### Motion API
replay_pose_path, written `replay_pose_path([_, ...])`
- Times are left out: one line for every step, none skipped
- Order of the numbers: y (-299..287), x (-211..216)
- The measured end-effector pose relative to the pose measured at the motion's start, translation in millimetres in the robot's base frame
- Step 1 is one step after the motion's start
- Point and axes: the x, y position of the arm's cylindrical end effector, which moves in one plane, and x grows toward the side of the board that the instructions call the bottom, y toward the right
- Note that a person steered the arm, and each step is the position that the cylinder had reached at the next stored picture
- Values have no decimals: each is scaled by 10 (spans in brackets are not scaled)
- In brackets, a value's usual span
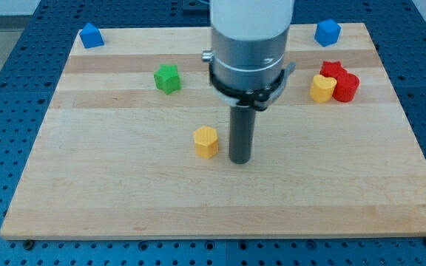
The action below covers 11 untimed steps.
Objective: Move the yellow hexagon to the center left
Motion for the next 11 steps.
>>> replay_pose_path([-410, -248])
replay_pose_path([-715, -714])
replay_pose_path([-1219, -1105])
replay_pose_path([-1483, -1202])
replay_pose_path([-1495, -1202])
replay_pose_path([-1633, -1355])
replay_pose_path([-1878, -1407])
replay_pose_path([-2053, -1394])
replay_pose_path([-2157, -1385])
replay_pose_path([-2248, -1340])
replay_pose_path([-2271, -1330])
